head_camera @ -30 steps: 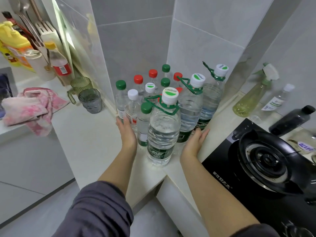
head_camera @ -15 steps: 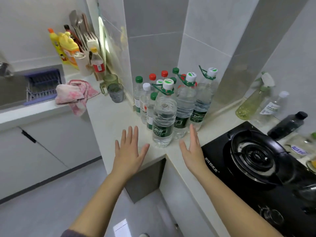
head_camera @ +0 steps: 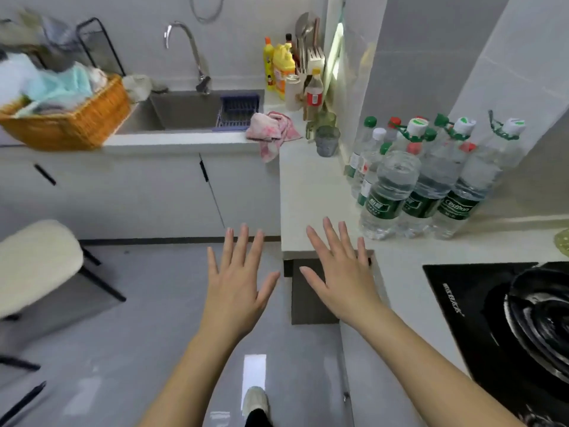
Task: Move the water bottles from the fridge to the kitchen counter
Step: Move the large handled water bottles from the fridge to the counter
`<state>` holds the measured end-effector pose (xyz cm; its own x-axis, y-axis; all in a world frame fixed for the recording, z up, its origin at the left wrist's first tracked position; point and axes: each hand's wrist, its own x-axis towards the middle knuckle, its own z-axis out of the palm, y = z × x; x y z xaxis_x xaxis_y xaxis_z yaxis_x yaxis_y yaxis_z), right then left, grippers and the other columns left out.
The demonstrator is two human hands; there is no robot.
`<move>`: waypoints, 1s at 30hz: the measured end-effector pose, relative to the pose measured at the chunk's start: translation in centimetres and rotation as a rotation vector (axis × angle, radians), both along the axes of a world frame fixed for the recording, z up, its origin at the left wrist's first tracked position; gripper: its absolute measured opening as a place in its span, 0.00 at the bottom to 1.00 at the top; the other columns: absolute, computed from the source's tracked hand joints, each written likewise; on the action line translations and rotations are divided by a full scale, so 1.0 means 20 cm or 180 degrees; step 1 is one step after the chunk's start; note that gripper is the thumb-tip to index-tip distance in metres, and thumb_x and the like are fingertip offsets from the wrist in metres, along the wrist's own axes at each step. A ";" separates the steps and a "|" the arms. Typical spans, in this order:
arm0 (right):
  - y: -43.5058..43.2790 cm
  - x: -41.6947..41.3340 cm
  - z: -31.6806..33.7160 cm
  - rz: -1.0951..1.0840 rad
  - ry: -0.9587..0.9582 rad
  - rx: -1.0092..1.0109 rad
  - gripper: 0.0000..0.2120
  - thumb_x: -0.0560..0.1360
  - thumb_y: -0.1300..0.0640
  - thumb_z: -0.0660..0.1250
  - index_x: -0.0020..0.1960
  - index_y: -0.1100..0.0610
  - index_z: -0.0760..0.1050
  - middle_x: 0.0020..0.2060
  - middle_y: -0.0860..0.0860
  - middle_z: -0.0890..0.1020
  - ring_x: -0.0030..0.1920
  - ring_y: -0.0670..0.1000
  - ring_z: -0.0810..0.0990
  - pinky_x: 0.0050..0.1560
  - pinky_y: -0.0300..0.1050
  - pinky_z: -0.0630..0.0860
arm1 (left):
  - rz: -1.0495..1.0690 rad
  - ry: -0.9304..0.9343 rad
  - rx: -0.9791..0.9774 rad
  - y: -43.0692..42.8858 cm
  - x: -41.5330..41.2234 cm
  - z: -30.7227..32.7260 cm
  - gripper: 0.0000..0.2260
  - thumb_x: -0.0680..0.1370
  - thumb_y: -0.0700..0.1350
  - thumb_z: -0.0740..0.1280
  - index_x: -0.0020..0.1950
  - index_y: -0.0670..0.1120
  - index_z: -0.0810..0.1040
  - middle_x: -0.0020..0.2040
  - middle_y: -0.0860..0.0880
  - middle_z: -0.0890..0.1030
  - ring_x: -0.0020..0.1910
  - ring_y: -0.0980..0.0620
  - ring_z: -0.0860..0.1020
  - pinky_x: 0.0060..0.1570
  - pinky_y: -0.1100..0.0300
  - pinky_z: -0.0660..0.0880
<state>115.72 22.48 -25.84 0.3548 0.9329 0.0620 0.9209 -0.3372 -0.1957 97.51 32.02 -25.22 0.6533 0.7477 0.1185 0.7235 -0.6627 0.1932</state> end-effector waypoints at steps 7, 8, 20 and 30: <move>0.20 -0.41 0.02 0.0886 0.0048 -0.0026 0.33 0.80 0.35 0.47 0.76 0.40 0.30 0.79 0.48 0.35 0.77 0.54 0.31 0.75 0.59 0.35 | 0.0875 0.0070 0.0008 -0.07 -0.53 0.02 0.34 0.77 0.66 0.40 0.80 0.53 0.43 0.80 0.50 0.41 0.77 0.49 0.33 0.75 0.44 0.39; 0.22 -0.48 0.02 0.1000 0.0028 -0.0016 0.34 0.80 0.35 0.47 0.76 0.40 0.31 0.79 0.48 0.36 0.77 0.54 0.31 0.75 0.60 0.36 | 0.0992 0.0094 0.0020 -0.08 -0.61 0.02 0.34 0.77 0.66 0.40 0.80 0.53 0.43 0.80 0.50 0.41 0.77 0.49 0.34 0.75 0.43 0.39; 0.30 -1.69 0.06 0.2128 -0.0071 0.0181 0.34 0.80 0.36 0.49 0.79 0.44 0.38 0.79 0.49 0.39 0.78 0.55 0.33 0.76 0.62 0.38 | 0.2247 0.0312 0.0033 -0.38 -1.84 0.02 0.35 0.75 0.66 0.36 0.79 0.53 0.40 0.80 0.48 0.39 0.76 0.48 0.32 0.75 0.42 0.40; 0.18 -2.83 0.05 0.3111 -0.0323 0.0173 0.33 0.79 0.34 0.43 0.78 0.42 0.35 0.77 0.47 0.33 0.76 0.55 0.29 0.75 0.60 0.36 | 0.3149 0.0173 0.0000 -0.76 -2.96 0.04 0.32 0.80 0.64 0.46 0.79 0.53 0.39 0.79 0.49 0.36 0.75 0.48 0.30 0.74 0.41 0.42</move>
<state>59.05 26.07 -24.93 -0.5807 0.8078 0.1011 0.8029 0.5888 -0.0929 38.38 16.74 -24.39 -0.2610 0.9594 0.1069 0.9589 0.2449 0.1433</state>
